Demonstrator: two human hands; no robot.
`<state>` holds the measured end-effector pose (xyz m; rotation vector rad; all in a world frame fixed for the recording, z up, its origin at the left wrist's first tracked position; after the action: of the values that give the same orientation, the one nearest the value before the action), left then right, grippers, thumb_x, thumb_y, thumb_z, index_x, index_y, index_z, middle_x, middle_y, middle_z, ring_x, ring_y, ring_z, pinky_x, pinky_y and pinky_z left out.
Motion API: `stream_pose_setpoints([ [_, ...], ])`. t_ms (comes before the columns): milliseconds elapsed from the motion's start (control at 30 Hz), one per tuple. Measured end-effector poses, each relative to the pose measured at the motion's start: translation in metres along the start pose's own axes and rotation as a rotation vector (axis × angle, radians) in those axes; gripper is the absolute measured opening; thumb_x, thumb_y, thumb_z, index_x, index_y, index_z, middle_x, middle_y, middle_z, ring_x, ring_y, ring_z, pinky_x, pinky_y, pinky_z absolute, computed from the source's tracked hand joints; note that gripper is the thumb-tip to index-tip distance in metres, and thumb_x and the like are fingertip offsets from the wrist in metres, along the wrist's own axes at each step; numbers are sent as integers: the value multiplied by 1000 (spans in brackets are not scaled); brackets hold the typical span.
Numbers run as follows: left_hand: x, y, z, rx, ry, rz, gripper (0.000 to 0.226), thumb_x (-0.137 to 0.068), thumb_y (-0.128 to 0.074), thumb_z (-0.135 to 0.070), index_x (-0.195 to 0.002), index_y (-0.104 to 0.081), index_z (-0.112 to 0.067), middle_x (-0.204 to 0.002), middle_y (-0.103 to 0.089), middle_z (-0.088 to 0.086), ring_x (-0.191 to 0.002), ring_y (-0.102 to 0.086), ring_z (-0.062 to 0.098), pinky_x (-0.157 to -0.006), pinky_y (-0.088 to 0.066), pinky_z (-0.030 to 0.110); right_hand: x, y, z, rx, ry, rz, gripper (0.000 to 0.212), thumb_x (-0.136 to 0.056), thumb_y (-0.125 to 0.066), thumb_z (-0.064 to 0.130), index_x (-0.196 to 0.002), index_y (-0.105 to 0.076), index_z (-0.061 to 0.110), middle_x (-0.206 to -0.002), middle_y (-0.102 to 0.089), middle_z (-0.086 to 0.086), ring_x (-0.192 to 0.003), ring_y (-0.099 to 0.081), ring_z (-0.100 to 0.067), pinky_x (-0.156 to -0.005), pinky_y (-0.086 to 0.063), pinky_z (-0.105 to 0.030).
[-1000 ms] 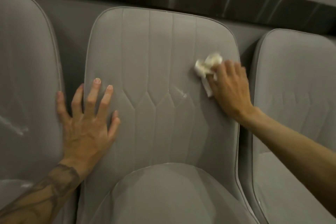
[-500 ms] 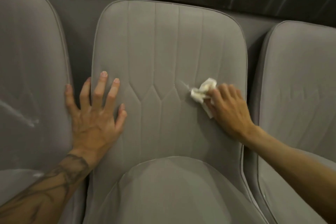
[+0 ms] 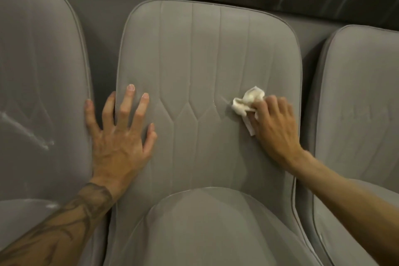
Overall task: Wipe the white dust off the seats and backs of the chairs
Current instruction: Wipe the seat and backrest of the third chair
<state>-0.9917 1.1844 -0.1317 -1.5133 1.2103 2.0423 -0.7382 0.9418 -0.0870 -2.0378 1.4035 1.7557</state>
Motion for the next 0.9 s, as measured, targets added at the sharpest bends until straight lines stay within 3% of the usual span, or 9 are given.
stream_pose_setpoints([
  [67,0,0,0,3,2,1,64,-103,-42,-42,-162,-32,-20,-169,-27,10,-143,-39,44,-122,-11,70,21,-6,14,-2,53,36,23,-100,-58,29,-109,-59,8,-99,-51,-13,-83,-45,-32,-71,-37,-44],
  [167,-1,1,0,2,-2,0,64,-103,-42,-42,-162,-32,-20,-169,-27,10,-143,-39,44,-122,-10,70,59,-11,28,-1,501,184,19,-95,-63,21,-110,-60,11,-103,-57,-10,-84,-49,-29,-73,-38,-39],
  [233,0,1,0,6,3,1,64,-103,-42,-42,-162,-32,-21,-169,-28,10,-143,-39,44,-122,-10,70,48,-5,21,10,637,186,18,-99,-56,28,-107,-61,13,-102,-60,-9,-80,-53,-28,-70,-40,-37],
  [300,0,1,-1,7,3,4,64,-103,-41,-42,-162,-32,-21,-169,-28,10,-143,-39,44,-122,-10,70,4,1,11,-13,527,95,28,-102,-49,35,-105,-63,11,-98,-59,-12,-77,-53,-31,-68,-39,-40],
  [500,0,-1,0,2,-3,7,64,-102,-42,-42,-162,-32,-21,-169,-27,9,-144,-38,44,-123,-10,70,-104,9,-7,-42,-129,-158,29,-104,-43,39,-110,-51,12,-109,-51,-15,-90,-46,-32,-77,-36,-42],
  [567,-1,-2,0,12,-4,2,64,-102,-43,-42,-162,-33,-21,-169,-27,9,-144,-38,44,-123,-10,70,-73,5,13,-121,-103,-139,26,-103,-49,34,-106,-55,8,-103,-54,-18,-87,-49,-35,-75,-40,-46],
  [667,-1,-1,0,12,-2,1,64,-102,-43,-42,-162,-33,-21,-169,-28,9,-144,-39,44,-123,-10,70,-30,1,29,-114,210,-7,25,-101,-56,32,-98,-62,7,-94,-56,-16,-80,-52,-35,-70,-43,-45],
  [733,0,0,0,13,3,4,64,-103,-43,-42,-162,-34,-21,-169,-28,10,-144,-39,44,-122,-10,70,-49,5,16,-80,292,4,27,-102,-55,32,-102,-62,6,-94,-56,-16,-81,-52,-35,-71,-41,-44],
  [900,0,0,0,10,-1,1,64,-102,-44,-41,-161,-34,-20,-168,-28,10,-143,-39,44,-122,-12,71,-162,22,-12,-73,-101,-270,29,-103,-44,36,-108,-51,8,-108,-55,-18,-91,-50,-34,-79,-37,-39],
])
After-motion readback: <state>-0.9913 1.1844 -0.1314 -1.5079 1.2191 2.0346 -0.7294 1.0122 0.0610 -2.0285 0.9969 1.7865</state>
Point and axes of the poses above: each hand's wrist, its own x-axis away from the middle knuckle, its own y-axis out of the back of the hand, z = x × y, the point moved 2 cm from there along -x, towards the middle knuckle
